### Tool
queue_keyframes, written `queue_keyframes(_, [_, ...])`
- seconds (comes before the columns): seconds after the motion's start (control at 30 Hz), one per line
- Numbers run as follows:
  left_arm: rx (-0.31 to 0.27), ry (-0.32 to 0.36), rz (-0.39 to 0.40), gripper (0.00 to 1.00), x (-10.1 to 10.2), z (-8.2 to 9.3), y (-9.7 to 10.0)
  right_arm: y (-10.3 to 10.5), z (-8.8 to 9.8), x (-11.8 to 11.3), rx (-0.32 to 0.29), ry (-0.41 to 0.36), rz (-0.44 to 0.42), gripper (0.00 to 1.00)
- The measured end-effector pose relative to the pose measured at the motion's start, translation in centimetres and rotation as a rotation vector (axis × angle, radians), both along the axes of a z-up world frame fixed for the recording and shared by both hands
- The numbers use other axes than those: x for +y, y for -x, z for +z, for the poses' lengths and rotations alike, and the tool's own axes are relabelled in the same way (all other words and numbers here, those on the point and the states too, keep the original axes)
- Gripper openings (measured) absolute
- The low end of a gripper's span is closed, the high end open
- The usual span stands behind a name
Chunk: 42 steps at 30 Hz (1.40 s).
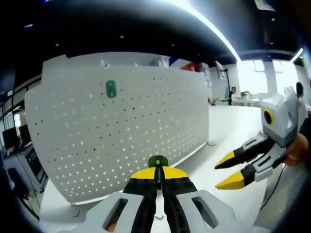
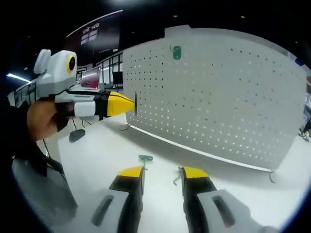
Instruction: Insert the hook assembly into the mounting plate slot until the hook locks in place.
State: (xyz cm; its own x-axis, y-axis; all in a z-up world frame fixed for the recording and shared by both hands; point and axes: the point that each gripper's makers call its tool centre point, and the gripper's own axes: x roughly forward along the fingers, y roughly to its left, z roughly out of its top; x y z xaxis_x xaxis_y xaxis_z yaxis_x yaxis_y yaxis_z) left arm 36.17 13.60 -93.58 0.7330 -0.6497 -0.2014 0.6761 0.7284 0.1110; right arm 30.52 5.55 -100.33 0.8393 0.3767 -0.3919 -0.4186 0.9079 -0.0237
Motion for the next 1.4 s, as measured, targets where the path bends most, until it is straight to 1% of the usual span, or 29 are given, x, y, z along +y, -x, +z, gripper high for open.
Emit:
queue_keyframes(0.13, [0.002, 0.015, 0.018, 0.02, 0.1, 0.5, -0.1, 0.0, 0.0, 0.0, -0.012, 0.016, -0.002, 0.29])
queue_keyframes(0.2, [-0.004, 0.016, 0.023, 0.02, 0.1, 0.7, -0.2, 0.2, -0.2, 0.0, -0.007, 0.02, 0.0, 0.29])
queue_keyframes(0.4, [-0.021, 0.024, 0.026, 0.02, -0.5, 1.9, -0.3, 0.7, -0.1, 0.0, -0.019, 0.039, 0.002, 0.3])
queue_keyframes(0.63, [-0.03, 0.024, 0.032, 0.02, -1.0, 2.8, -0.6, 0.9, -0.3, -0.5, -0.011, 0.027, -0.008, 0.3])
queue_keyframes(0.83, [-0.028, 0.031, 0.046, 0.02, -1.4, 3.3, -1.4, 1.0, -0.5, -0.4, -0.001, 0.02, -0.005, 0.3])
queue_keyframes(0.9, [-0.037, 0.037, 0.052, 0.02, -1.5, 3.9, -1.7, 1.0, -0.6, -0.5, 0.002, 0.018, -0.006, 0.3])
queue_keyframes(1.0, [-0.032, 0.046, 0.063, 0.02, -1.5, 4.4, -2.3, 1.0, -0.8, -0.6, 0.01, 0.015, -0.008, 0.3])
queue_keyframes(1.1, [-0.049, 0.048, 0.066, 0.02, -1.5, 5.4, -2.7, 1.1, -1.0, -0.7, 0.015, 0.017, -0.01, 0.3])
queue_keyframes(1.4, [-0.082, 0.048, 0.081, 0.02, -1.7, 7.4, -3.7, 1.2, -0.9, -0.8, 0.015, 0.014, -0.011, 0.3])
